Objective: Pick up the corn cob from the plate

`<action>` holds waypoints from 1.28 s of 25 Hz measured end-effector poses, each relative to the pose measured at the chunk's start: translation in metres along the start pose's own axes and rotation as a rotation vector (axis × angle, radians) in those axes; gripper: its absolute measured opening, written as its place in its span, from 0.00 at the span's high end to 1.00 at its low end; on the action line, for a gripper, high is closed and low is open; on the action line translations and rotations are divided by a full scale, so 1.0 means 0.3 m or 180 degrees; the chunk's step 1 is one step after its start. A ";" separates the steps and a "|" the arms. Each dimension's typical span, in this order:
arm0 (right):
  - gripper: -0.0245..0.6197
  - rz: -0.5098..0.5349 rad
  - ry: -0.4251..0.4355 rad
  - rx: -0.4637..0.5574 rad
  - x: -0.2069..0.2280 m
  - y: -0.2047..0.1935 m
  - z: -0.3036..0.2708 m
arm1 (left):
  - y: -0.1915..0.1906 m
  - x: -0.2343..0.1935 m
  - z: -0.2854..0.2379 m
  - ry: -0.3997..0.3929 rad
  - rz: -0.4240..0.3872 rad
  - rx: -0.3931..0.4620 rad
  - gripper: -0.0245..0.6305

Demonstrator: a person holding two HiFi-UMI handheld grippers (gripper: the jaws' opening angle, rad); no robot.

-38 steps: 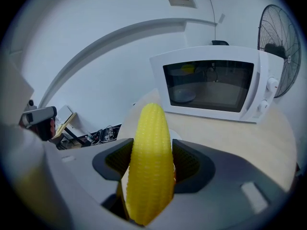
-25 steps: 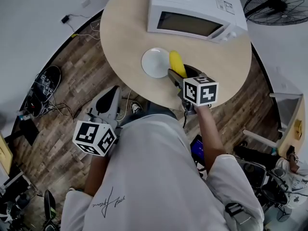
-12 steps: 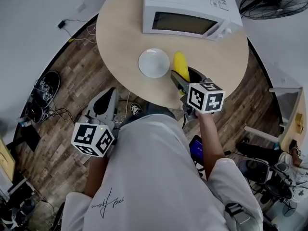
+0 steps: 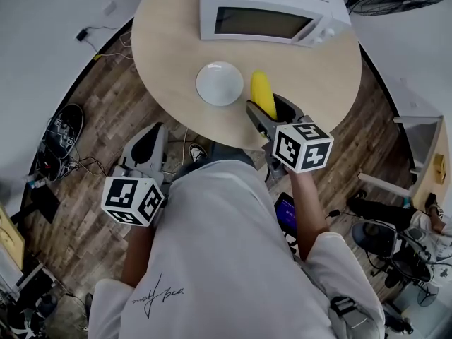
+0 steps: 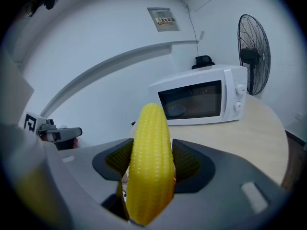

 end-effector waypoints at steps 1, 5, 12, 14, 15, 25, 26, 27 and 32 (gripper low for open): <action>0.55 0.0001 -0.0003 0.0021 0.000 0.002 0.007 | -0.002 0.001 -0.002 -0.0005 0.0003 -0.0003 0.96; 0.55 -0.0004 -0.0029 0.0156 0.008 0.017 0.036 | -0.009 -0.001 -0.011 -0.0011 0.0012 -0.0018 0.96; 0.55 -0.0012 -0.0049 0.0334 -0.001 0.036 0.085 | -0.008 -0.011 0.000 0.0005 0.0046 0.0012 0.96; 0.55 -0.0027 -0.0041 0.0367 -0.006 0.041 0.093 | -0.004 -0.015 0.003 0.0025 0.0043 0.0036 0.96; 0.55 -0.0038 -0.0031 0.0381 -0.008 0.042 0.097 | -0.002 -0.018 0.004 0.0032 0.0043 0.0046 0.96; 0.55 -0.0006 -0.0013 0.0384 -0.026 0.047 0.108 | 0.006 -0.026 0.015 0.0020 0.0057 0.0075 0.96; 0.55 -0.0003 -0.0012 0.0381 -0.028 0.046 0.109 | 0.006 -0.027 0.017 0.0020 0.0059 0.0076 0.96; 0.55 -0.0001 -0.0011 0.0377 -0.030 0.046 0.110 | 0.007 -0.028 0.017 0.0019 0.0061 0.0075 0.96; 0.55 -0.0010 -0.0002 0.0361 -0.032 0.043 0.109 | 0.007 -0.031 0.016 0.0010 0.0069 0.0072 0.96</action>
Point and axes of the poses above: the fingertips, and each gripper's own axes: z backward along the fingers, x to its right, y out of its top, the point moved 3 cm from there along z, backward along the fingers, and after that the axes turned 4 degrees about x, right-handed, at the moved point
